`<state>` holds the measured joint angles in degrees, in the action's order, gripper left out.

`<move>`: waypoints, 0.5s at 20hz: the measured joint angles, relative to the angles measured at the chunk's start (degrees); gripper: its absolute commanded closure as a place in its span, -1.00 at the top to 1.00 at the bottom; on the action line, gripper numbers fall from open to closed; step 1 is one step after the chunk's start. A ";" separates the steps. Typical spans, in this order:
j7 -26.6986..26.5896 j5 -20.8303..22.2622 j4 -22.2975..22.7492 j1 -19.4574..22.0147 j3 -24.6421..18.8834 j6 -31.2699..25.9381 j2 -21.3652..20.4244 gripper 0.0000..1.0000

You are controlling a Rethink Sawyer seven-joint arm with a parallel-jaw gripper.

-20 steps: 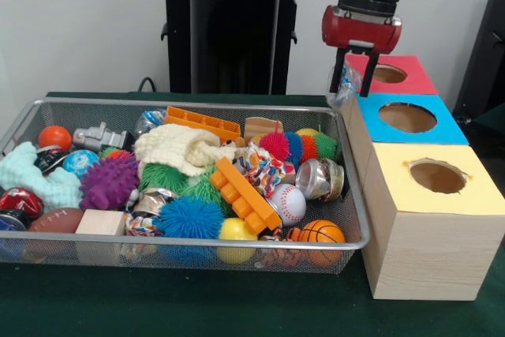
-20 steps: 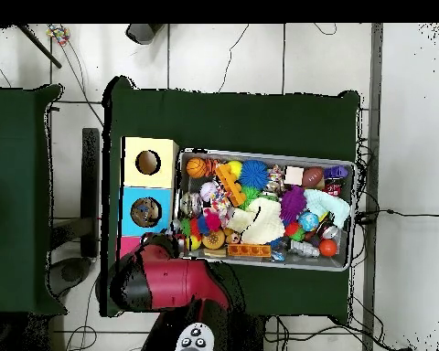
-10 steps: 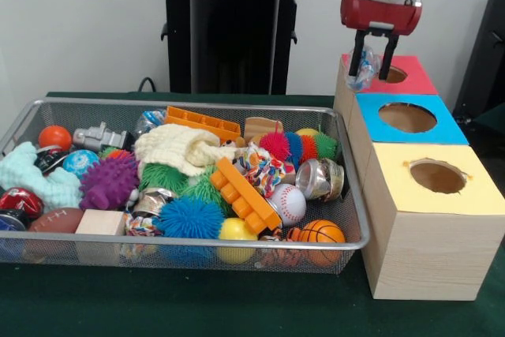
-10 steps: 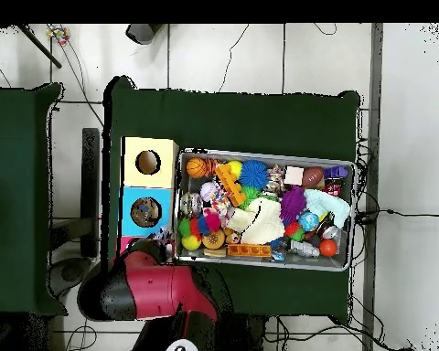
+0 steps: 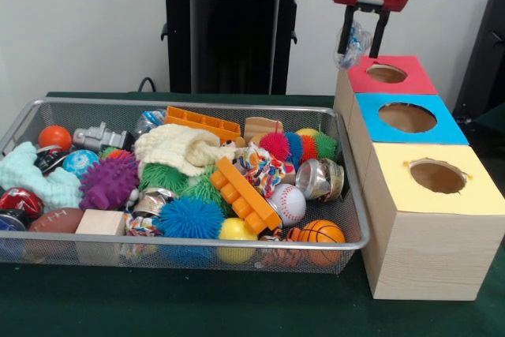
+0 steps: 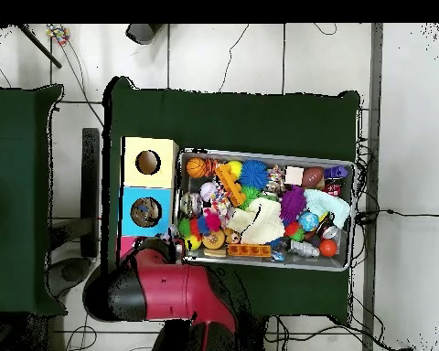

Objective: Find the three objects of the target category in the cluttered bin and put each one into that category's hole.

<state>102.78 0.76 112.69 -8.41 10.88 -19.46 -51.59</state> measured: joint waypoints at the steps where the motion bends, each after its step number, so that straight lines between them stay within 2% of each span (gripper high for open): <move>1: 0.00 0.01 -0.08 0.20 0.00 -0.05 -0.01 -1.00; 10: 0.00 0.05 -2.25 0.34 0.21 -0.06 2.08 -1.00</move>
<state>102.78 0.81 110.45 -8.08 11.09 -19.52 -49.51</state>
